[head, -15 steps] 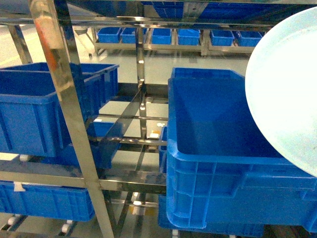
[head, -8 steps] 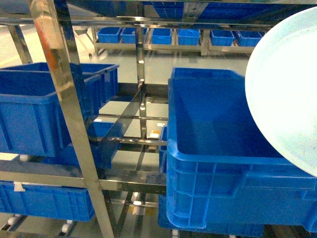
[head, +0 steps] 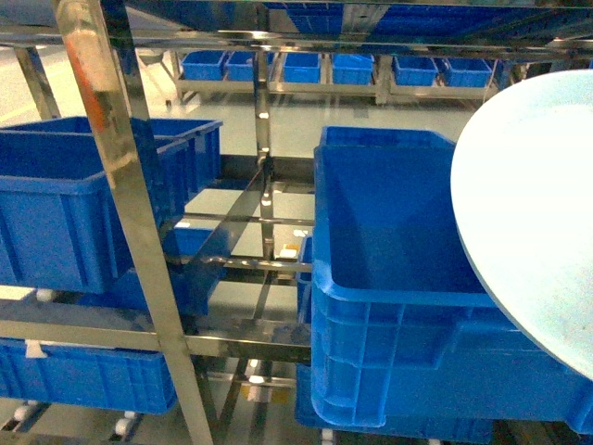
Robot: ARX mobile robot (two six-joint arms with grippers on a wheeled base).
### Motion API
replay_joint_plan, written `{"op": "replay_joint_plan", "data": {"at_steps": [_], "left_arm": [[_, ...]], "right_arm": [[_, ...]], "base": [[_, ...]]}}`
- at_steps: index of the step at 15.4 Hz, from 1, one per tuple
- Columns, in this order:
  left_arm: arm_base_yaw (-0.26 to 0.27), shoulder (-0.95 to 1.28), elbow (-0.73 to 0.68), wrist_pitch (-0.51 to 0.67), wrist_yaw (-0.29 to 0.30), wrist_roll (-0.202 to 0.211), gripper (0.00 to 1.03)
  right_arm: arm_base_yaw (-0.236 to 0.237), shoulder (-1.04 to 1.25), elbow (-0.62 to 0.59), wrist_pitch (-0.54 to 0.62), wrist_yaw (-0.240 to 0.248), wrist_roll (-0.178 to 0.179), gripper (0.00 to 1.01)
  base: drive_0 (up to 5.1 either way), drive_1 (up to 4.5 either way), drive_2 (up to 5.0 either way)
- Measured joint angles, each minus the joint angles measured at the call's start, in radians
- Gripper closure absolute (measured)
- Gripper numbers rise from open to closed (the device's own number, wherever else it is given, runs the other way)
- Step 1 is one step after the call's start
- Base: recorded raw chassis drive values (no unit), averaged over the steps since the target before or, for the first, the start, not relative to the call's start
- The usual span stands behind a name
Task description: Place blue tray on left shelf second layer neatly
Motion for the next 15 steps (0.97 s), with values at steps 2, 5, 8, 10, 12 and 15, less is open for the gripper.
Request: {"op": "replay_joint_plan", "data": {"at_steps": [2, 5, 8, 10, 12, 15], "left_arm": [[0.000, 0.000, 0.000, 0.000, 0.000, 0.000, 0.05], [0.000, 0.000, 0.000, 0.000, 0.000, 0.000, 0.05], [0.000, 0.000, 0.000, 0.000, 0.000, 0.000, 0.05], [0.000, 0.000, 0.000, 0.000, 0.000, 0.000, 0.05], [0.000, 0.000, 0.000, 0.000, 0.000, 0.000, 0.05], [0.000, 0.000, 0.000, 0.000, 0.000, 0.000, 0.05]], "right_arm": [[-0.029, 0.045, 0.010, -0.058, -0.045, 0.090, 0.99], [-0.008, 0.169, 0.076, -0.095, -0.043, 0.166, 0.99], [0.077, 0.398, 0.211, -0.042, 0.050, 0.233, 0.99], [0.113, 0.492, 0.303, -0.013, 0.101, 0.261, 0.99], [0.134, 0.599, 0.408, -0.014, 0.144, 0.288, 0.99], [0.137, 0.689, 0.458, -0.023, 0.192, 0.304, 0.99]], "base": [[0.0, 0.00, 0.0], [0.0, 0.00, 0.0], [0.0, 0.00, 0.0], [0.0, 0.00, 0.0], [0.0, 0.00, 0.0], [0.0, 0.00, 0.0]]}}
